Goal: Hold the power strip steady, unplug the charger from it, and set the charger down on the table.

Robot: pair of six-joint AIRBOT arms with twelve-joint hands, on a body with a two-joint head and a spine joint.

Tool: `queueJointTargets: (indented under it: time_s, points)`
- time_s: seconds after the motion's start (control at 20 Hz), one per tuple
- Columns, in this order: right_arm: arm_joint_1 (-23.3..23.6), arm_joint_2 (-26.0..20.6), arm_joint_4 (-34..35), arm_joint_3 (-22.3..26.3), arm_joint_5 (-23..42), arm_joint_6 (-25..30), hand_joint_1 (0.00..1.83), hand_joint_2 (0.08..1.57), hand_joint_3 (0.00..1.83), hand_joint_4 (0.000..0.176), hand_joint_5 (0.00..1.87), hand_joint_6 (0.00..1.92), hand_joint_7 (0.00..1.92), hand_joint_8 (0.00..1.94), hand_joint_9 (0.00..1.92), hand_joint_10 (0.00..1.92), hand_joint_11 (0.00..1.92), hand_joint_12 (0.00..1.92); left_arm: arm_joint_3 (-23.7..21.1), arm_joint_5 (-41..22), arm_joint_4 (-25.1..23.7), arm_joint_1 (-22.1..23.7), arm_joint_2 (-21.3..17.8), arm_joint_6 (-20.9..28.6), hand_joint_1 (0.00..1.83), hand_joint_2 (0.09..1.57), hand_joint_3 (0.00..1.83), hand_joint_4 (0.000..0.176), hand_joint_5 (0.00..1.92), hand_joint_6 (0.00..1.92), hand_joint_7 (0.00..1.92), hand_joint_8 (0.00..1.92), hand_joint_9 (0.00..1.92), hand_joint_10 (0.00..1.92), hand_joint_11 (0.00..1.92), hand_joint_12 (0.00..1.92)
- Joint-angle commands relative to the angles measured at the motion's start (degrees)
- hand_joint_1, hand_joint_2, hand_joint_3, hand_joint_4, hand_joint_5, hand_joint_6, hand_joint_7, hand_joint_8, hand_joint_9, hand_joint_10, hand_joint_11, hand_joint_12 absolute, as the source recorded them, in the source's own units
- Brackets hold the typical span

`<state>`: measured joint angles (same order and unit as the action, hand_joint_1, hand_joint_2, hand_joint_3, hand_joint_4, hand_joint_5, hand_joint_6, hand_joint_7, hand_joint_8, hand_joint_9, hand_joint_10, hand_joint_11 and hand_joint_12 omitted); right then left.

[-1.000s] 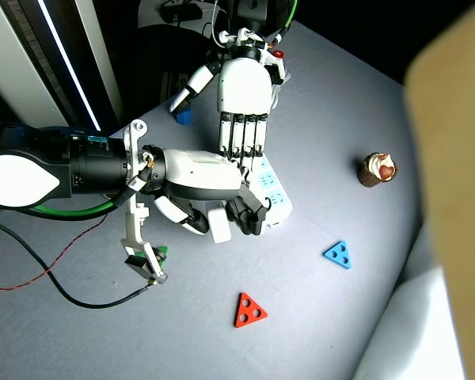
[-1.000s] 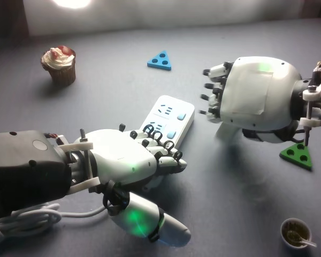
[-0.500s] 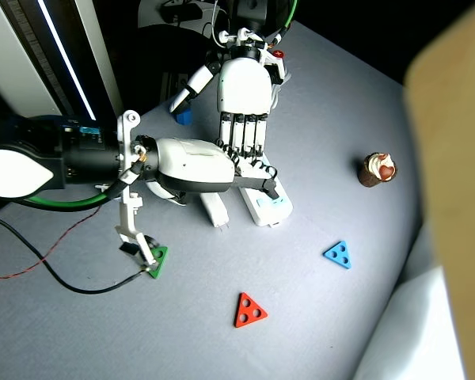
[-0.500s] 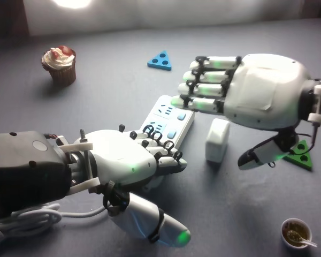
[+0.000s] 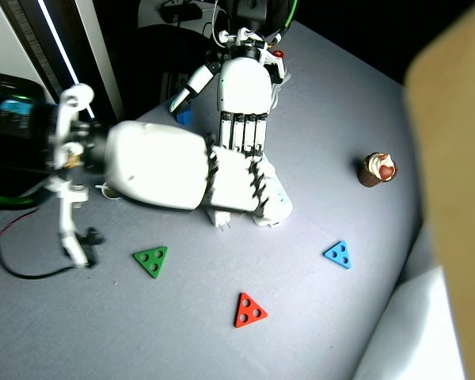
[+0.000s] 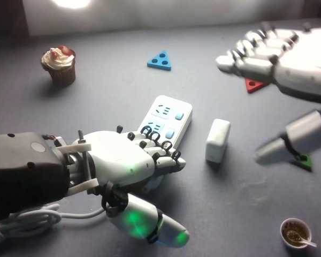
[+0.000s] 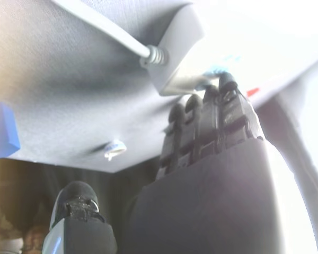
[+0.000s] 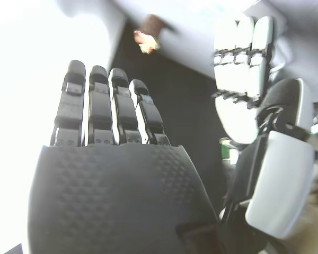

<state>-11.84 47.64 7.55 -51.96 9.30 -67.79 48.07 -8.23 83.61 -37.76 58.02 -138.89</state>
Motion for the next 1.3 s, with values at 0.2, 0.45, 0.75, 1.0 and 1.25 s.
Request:
queueJointTargets:
  time_s: [0.2, 0.45, 0.75, 1.0, 1.25]
  points:
    - [1.44, -3.86, 8.38, 2.16, -0.27, 0.13, 0.38, 0.82, 0.02, 0.000, 0.01, 0.00, 0.05, 0.00, 0.06, 0.00, 0.03, 0.07, -1.18, -0.55, -0.10, 3.71, -2.16, 0.53, 0.00, 0.95, 0.00, 0.000, 0.08, 0.01, 0.07, 0.01, 0.05, 0.00, 0.00, 0.10]
    - [2.44, -4.79, 12.10, 2.88, 0.34, 0.15, 0.43, 0.82, 0.01, 0.000, 0.01, 0.00, 0.07, 0.01, 0.07, 0.00, 0.06, 0.09, -3.83, -1.52, 0.40, 8.67, -5.64, 0.51, 0.00, 0.93, 0.00, 0.000, 0.07, 0.00, 0.06, 0.01, 0.04, 0.01, 0.01, 0.10]
    - [0.91, -4.97, 13.87, 2.98, 0.72, 0.16, 0.39, 0.87, 0.01, 0.000, 0.05, 0.01, 0.08, 0.01, 0.09, 0.01, 0.06, 0.11, -6.79, -1.95, 1.87, 13.82, -9.26, -0.44, 0.00, 0.93, 0.00, 0.000, 0.07, 0.00, 0.06, 0.00, 0.04, 0.00, 0.00, 0.07]
    - [0.74, -5.20, 13.83, 3.95, 1.86, 0.15, 0.42, 0.88, 0.00, 0.000, 0.09, 0.00, 0.14, 0.00, 0.14, 0.00, 0.02, 0.36, -6.98, -2.12, 8.01, 17.18, -9.08, -6.07, 0.00, 0.95, 0.00, 0.000, 0.07, 0.01, 0.08, 0.01, 0.04, 0.00, 0.01, 0.07]
    - [1.10, -4.84, 13.34, 4.68, 2.97, 0.16, 0.41, 0.91, 0.01, 0.000, 0.06, 0.00, 0.11, 0.00, 0.11, 0.00, 0.00, 0.37, -7.04, -2.73, 10.98, 19.46, -8.17, -8.65, 0.00, 0.95, 0.00, 0.000, 0.04, 0.00, 0.06, 0.00, 0.04, 0.00, 0.00, 0.07]
